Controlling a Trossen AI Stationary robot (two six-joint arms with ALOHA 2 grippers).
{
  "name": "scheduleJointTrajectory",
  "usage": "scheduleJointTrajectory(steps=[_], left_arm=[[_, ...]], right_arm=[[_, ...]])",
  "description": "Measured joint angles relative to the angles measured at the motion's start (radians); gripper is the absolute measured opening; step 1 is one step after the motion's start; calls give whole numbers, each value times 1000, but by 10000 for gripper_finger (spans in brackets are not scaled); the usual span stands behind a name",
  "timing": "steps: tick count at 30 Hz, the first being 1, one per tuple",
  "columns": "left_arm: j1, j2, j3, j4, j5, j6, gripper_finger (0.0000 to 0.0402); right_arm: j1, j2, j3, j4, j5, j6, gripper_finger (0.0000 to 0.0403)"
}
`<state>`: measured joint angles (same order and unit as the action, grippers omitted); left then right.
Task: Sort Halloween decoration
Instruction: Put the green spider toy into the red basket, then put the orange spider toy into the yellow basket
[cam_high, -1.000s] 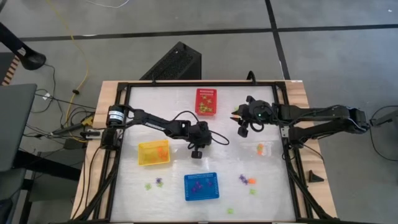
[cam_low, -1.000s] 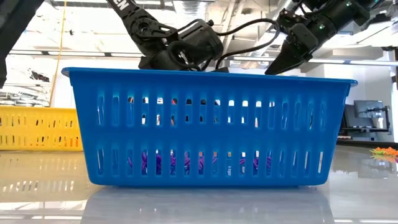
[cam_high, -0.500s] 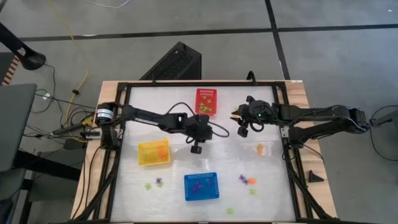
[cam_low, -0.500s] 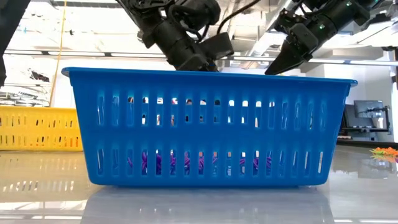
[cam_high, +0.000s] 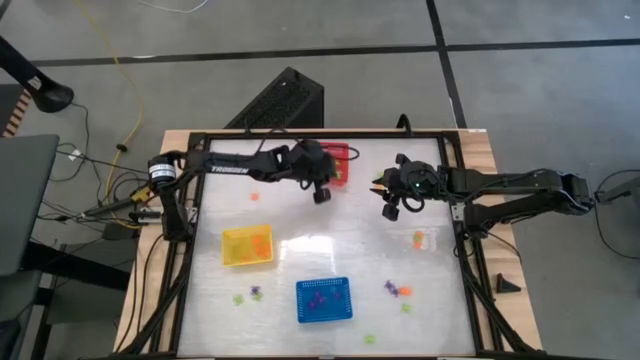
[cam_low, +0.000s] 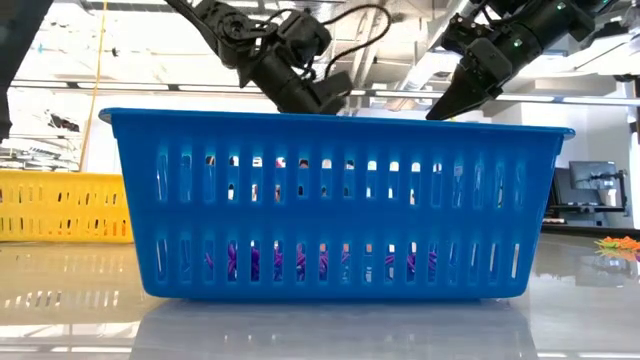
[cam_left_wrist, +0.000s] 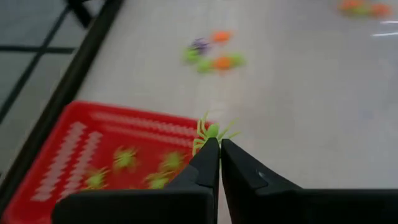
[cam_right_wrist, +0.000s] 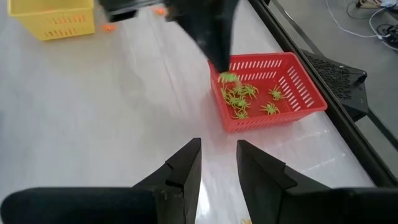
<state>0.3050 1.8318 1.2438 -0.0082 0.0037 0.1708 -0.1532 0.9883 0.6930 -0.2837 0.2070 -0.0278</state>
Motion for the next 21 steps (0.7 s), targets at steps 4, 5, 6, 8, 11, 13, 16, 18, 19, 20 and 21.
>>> scheduleJointTrajectory(steps=[4, 5, 6, 8, 11, 13, 16, 18, 19, 20, 21], left_arm=[[28, 1, 0, -2, -52, 0, 24], [33, 1, 0, -2, -51, 0, 33], [36, 1, 0, -2, -51, -1, 42], [41, 1, 0, -4, -64, -5, 64], [42, 1, 0, -10, -114, -17, 101], [40, -3, 0, -43, -136, -14, 123], [32, -48, 2, -167, -148, 4, 147], [25, -101, 23, -319, -147, -3, 155], [22, -132, 30, -401, -147, -17, 156], [18, -163, 30, -490, -147, -33, 157], [14, -190, 29, -582, -146, -53, 157]], right_arm=[[0, 0, 0, 0, 0, -6, 134], [0, 0, 0, 0, 0, -6, 134], [0, 0, 0, 0, 0, -6, 134], [0, 0, 0, 0, 0, -6, 134], [0, 0, 0, 0, 0, -6, 134], [0, 0, 0, 0, 0, -6, 134], [0, 0, 0, -1, 0, -6, 134], [0, 0, 0, -1, 0, -6, 134], [0, 0, 0, -1, 1, -6, 134], [0, 0, 0, -1, 1, -6, 134], [0, 0, 0, -1, 1, -6, 134]])
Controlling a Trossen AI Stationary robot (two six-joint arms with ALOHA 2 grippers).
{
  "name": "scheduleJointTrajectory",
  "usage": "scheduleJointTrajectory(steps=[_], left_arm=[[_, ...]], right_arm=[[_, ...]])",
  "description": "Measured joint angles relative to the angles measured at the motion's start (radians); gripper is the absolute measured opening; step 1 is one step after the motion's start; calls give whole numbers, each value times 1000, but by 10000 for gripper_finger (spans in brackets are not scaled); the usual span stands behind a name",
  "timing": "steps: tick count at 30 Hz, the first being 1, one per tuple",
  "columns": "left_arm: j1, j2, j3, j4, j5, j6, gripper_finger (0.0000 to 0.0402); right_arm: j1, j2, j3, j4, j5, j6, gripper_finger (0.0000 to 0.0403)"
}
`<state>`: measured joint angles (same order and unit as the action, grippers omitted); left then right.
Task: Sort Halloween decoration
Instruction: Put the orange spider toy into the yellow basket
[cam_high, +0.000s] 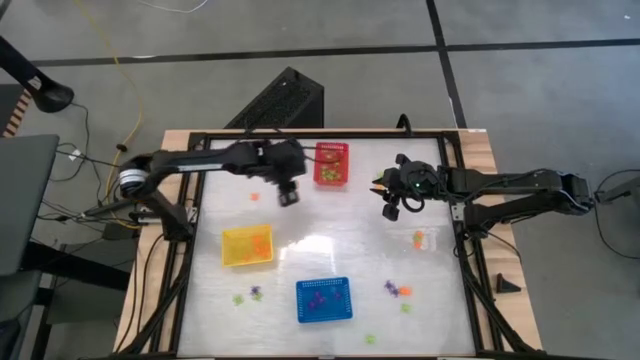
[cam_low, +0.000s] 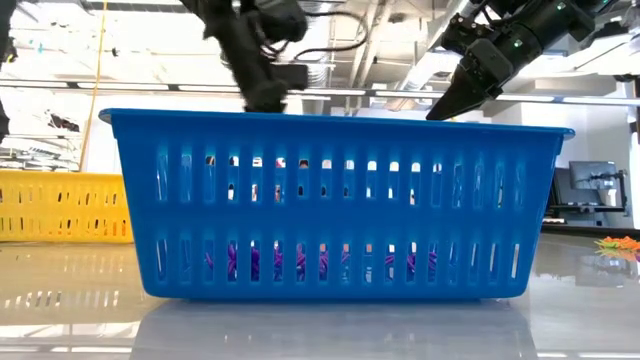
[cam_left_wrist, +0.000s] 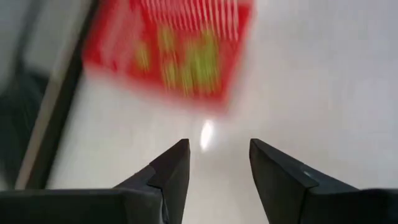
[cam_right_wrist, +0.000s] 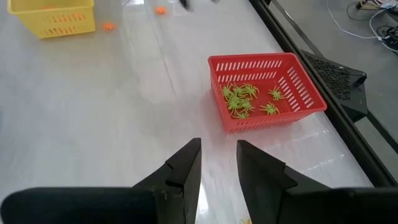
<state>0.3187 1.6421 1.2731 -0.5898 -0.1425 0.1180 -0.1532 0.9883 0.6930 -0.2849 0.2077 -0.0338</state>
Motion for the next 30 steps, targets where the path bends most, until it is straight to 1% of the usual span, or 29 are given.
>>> scheduleJointTrajectory(steps=[3, 6, 9, 12, 14, 17, 19, 23, 30], left_arm=[[-17, -77, -21, -198, 7, -84, 154], [-47, -154, -80, -257, 10, -187, 150], [-90, -215, -166, -238, 13, -233, 149], [-140, -263, -251, -146, 12, -261, 149], [-169, -274, -297, -109, 5, -274, 149], [-189, -274, -352, -109, -47, -298, 148], [-190, -269, -390, -107, -51, -328, 148], [-190, -267, -463, -101, 34, -351, 148], [-216, -267, -515, -93, 116, -362, 148]], right_arm=[[1, 0, 0, -2, 0, 4, 134], [3, 0, 0, -18, 0, 41, 134], [3, 0, 0, -31, 0, 60, 134], [9, 0, 0, -29, 0, 77, 134], [20, 0, 0, -30, 0, 113, 134], [44, 0, 0, -19, 0, 131, 134], [57, 0, 0, -5, 0, 132, 134], [87, 0, 0, -2, 0, 150, 134], [108, 0, 0, 40, 0, 134, 134]])
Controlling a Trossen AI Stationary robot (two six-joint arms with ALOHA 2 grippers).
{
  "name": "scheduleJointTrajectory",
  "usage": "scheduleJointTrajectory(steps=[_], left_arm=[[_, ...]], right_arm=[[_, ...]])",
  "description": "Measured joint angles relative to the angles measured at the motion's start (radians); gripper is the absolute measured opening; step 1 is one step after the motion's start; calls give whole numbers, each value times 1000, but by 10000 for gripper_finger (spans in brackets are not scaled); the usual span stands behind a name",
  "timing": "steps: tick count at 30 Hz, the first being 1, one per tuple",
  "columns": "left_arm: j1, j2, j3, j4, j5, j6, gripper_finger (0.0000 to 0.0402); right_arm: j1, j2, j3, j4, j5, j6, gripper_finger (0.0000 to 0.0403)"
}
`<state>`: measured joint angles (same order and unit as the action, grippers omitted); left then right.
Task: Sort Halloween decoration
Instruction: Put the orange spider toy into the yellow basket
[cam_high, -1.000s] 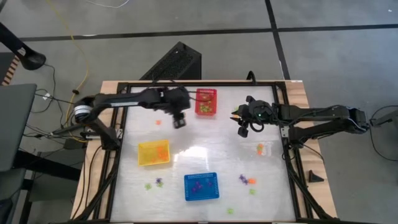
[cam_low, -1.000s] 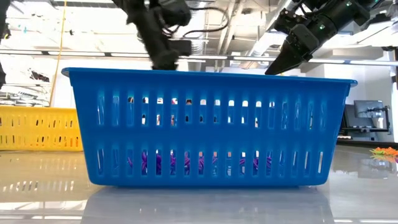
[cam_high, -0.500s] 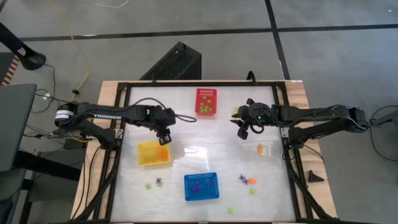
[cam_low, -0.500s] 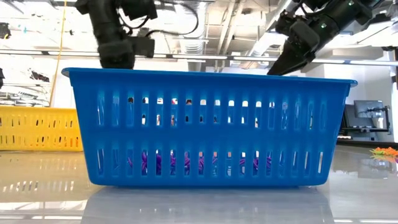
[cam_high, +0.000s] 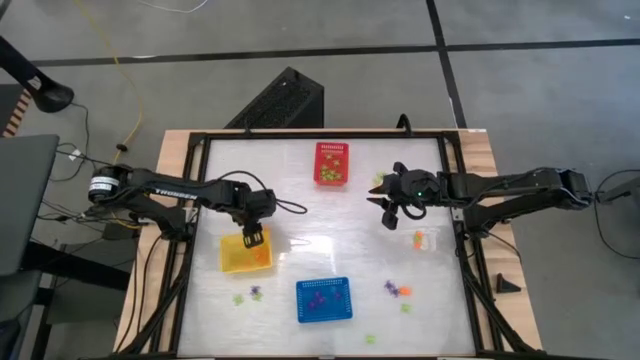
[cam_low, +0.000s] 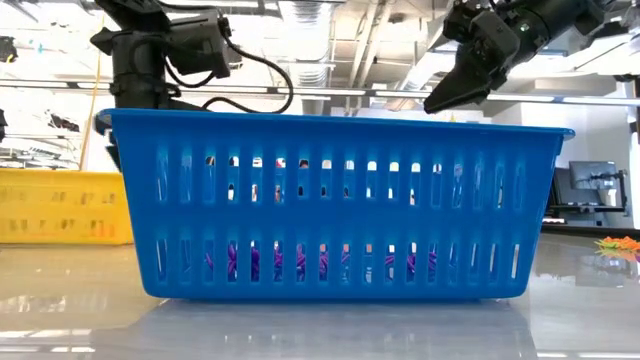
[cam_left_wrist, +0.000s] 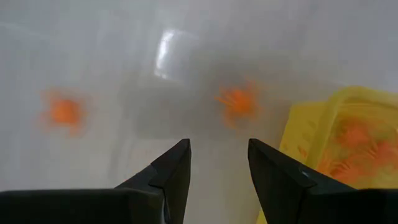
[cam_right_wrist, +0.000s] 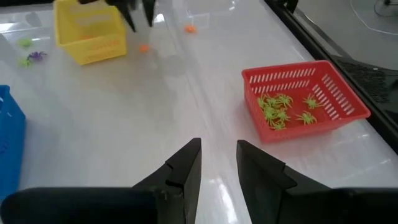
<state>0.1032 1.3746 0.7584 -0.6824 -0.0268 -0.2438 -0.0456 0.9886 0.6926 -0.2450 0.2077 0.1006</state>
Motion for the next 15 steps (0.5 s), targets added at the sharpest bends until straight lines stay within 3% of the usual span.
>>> scheduleJointTrajectory(steps=[8, 15], left_arm=[[-50, 0, -1, -22, 37, 11, 148], [-27, 0, -1, 11, -118, 90, 148]], right_arm=[[6, 0, 0, -30, 0, 40, 134], [13, 0, 0, -9, 0, 49, 134]])
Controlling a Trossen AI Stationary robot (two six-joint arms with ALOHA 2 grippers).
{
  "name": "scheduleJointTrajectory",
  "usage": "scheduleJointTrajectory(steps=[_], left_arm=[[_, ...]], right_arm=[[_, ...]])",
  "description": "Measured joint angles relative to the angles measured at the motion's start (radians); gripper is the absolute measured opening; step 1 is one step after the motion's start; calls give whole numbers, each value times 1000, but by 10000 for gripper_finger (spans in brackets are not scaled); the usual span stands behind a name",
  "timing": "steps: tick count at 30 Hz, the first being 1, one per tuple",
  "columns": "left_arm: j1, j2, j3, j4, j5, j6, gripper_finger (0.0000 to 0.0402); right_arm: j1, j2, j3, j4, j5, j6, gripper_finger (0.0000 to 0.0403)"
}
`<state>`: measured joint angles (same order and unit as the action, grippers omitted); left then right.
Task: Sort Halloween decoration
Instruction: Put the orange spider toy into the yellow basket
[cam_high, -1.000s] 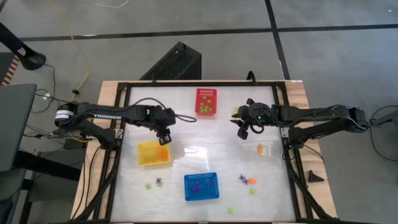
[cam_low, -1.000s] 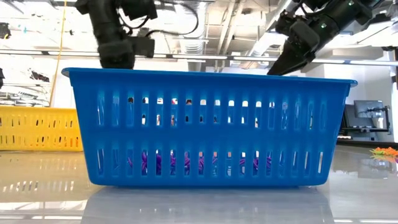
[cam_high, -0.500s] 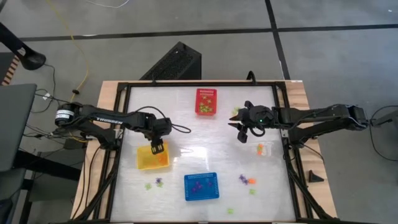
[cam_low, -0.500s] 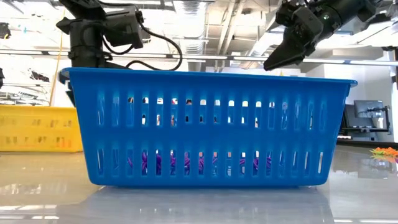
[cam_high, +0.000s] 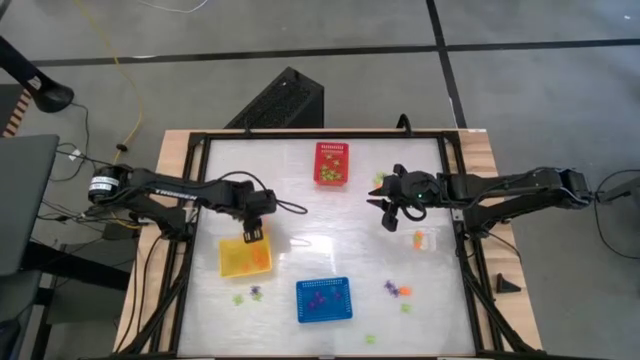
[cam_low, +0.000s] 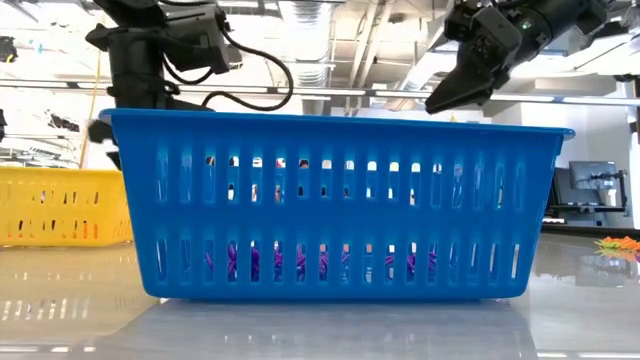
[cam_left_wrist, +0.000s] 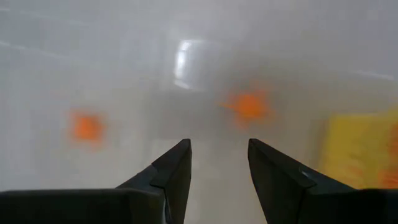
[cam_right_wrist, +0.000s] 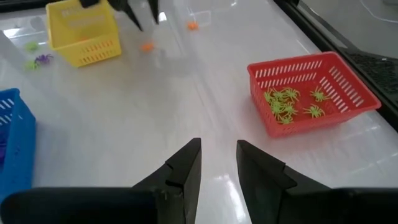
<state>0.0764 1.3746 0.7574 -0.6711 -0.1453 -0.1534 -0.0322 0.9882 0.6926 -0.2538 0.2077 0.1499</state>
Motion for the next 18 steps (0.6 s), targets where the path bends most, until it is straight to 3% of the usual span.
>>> scheduleJointTrajectory(steps=[5, 12, 18], left_arm=[[75, 0, 0, 16, -78, 47, 148], [194, 0, 8, 14, 33, 103, 148], [277, -28, 34, -38, 58, 133, 148]], right_arm=[[-1, 0, 0, 8, 1, -58, 134], [-4, 0, 0, 58, 1, -80, 134], [-3, 0, 0, 79, 2, -72, 134]])
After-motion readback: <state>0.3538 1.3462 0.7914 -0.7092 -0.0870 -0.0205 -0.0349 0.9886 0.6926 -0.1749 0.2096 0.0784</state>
